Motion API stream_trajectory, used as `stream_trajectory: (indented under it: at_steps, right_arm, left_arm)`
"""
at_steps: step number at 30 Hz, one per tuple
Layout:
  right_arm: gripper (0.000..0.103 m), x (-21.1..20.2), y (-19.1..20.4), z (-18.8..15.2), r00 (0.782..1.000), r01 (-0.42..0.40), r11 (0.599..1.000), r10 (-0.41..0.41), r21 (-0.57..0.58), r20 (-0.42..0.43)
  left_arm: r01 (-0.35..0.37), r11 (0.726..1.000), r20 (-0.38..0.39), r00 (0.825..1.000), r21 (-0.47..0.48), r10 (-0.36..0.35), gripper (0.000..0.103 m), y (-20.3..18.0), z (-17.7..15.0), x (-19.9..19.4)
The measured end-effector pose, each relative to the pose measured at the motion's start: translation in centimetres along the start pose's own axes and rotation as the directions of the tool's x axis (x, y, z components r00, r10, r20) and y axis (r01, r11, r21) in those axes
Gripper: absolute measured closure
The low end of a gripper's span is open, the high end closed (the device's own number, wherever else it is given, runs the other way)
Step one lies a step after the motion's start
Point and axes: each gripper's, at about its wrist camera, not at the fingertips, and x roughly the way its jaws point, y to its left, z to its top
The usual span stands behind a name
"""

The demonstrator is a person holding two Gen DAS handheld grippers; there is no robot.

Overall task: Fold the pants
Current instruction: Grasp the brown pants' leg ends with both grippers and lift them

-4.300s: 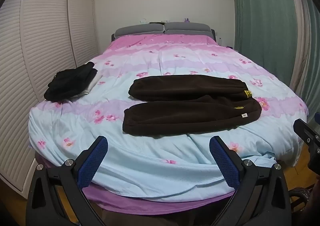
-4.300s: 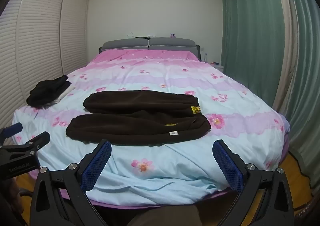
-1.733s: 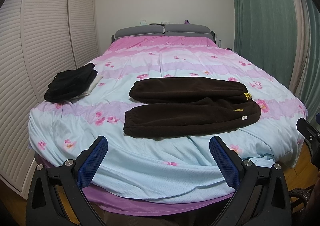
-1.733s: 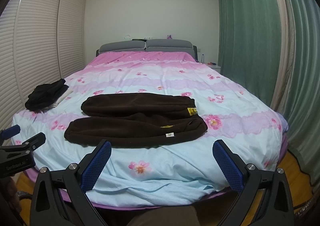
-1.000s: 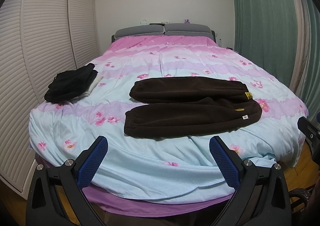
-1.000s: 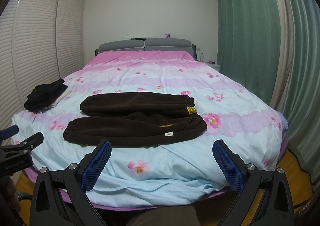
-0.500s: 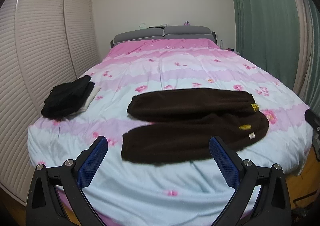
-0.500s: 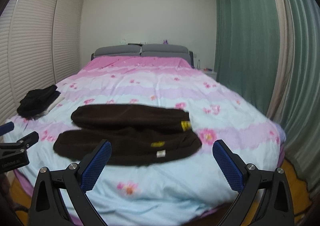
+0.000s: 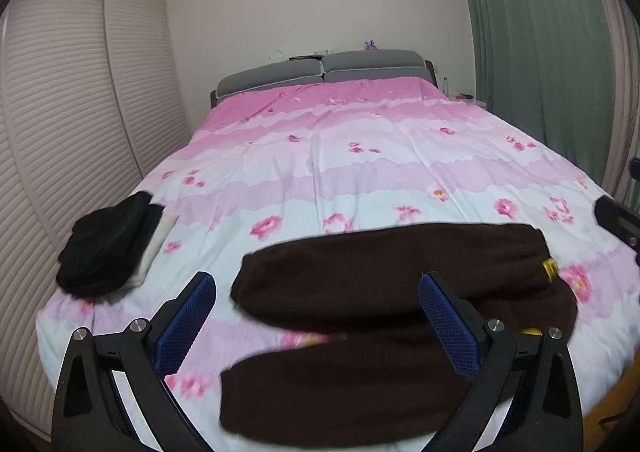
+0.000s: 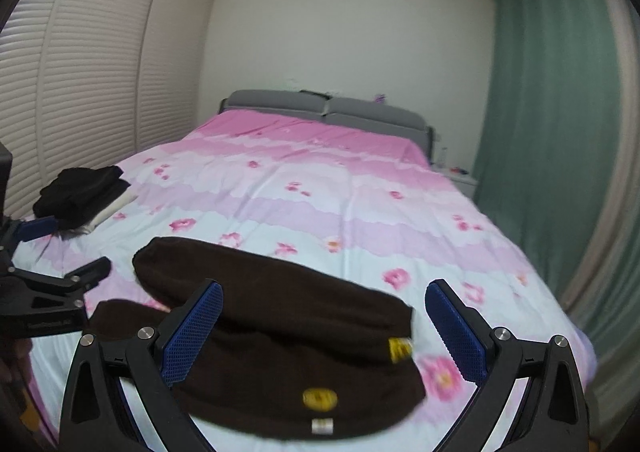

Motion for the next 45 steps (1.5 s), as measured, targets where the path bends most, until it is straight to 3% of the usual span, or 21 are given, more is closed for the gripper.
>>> stream_trajectory:
  at_steps: [5, 11, 15, 18, 21, 23, 29, 30, 32, 34, 37, 40, 42, 45]
  right_arm:
    - [0.001, 10.1, -0.7, 2.5, 0.99, -0.091, 0.993, 0.082, -0.07, -0.118]
    - [0.001, 21.9, -1.0, 1.9, 0.934, -0.222, 0.972, 0.191, -0.075, -0.302]
    - [0.006, 28.0, -0.8, 0.6, 0.881, -0.321, 0.941, 0.257, -0.103, -0.397]
    - [0.015, 31.7, -0.6, 0.0, 0.842, -0.385, 0.914, 0.289, -0.131, -0.456]
    - [0.022, 34.6, -0.3, -0.7, 0.776, -0.465, 0.873, 0.321, -0.148, -0.542]
    - [0.025, 35.9, -0.1, -1.1, 0.75, -0.495, 0.852, 0.322, -0.168, -0.578]
    - [0.025, 38.4, 0.2, -2.2, 0.685, -0.565, 0.804, 0.333, -0.184, -0.649]
    - [0.032, 38.8, 0.2, -2.4, 0.665, -0.584, 0.793, 0.347, -0.171, -0.661]
    - [0.048, 39.4, 0.2, -2.8, 0.622, -0.621, 0.772, 0.383, -0.133, -0.683]
    - [0.064, 39.9, 0.1, -3.1, 0.585, -0.646, 0.758, 0.415, -0.09, -0.697]
    - [0.083, 39.6, -0.2, -3.0, 0.574, -0.662, 0.747, 0.449, -0.066, -0.685]
    - [0.088, 38.5, -0.7, -2.7, 0.584, -0.668, 0.741, 0.467, -0.067, -0.664]
    - [0.089, 37.1, -0.7, -2.2, 0.611, -0.663, 0.742, 0.46, -0.099, -0.644]
    - [0.09, 35.0, -0.6, -1.3, 0.656, -0.645, 0.749, 0.443, -0.15, -0.612]
  left_arm:
    - [0.059, 0.997, -0.047, 0.997, 0.056, -0.056, 0.0, -1.0, 2.7, 6.8]
    - [0.135, 0.984, -0.163, 0.98, 0.115, -0.115, 0.0, -1.7, 3.9, 15.7]
    - [0.203, 0.966, -0.22, 0.961, 0.158, -0.166, 0.0, -2.7, 3.8, 19.7]
    - [0.281, 0.926, -0.272, 0.939, 0.25, -0.211, 0.005, -3.9, 3.8, 23.0]
    - [0.367, 0.874, -0.325, 0.908, 0.319, -0.263, 0.016, -4.5, 3.8, 26.0]
    - [0.385, 0.854, -0.344, 0.901, 0.35, -0.265, 0.018, -4.7, 3.6, 27.1]
    - [0.525, 0.765, -0.48, 0.815, 0.373, -0.326, 0.032, -5.6, 2.9, 30.8]
    - [0.54, 0.758, -0.494, 0.803, 0.367, -0.334, 0.035, -5.7, 2.8, 31.2]
    - [0.568, 0.75, -0.517, 0.778, 0.339, -0.356, 0.054, -5.7, 2.8, 31.9]
    - [0.613, 0.733, -0.551, 0.735, 0.295, -0.394, 0.068, -5.7, 2.7, 32.3]
    - [0.62, 0.725, -0.559, 0.73, 0.299, -0.394, 0.082, -5.6, 2.8, 32.0]
    - [0.624, 0.727, -0.546, 0.73, 0.287, -0.412, 0.086, -5.1, 3.5, 30.8]
    - [0.62, 0.731, -0.529, 0.738, 0.287, -0.418, 0.087, -4.7, 4.0, 29.6]
    - [0.596, 0.738, -0.492, 0.769, 0.318, -0.408, 0.087, -4.3, 4.7, 26.7]
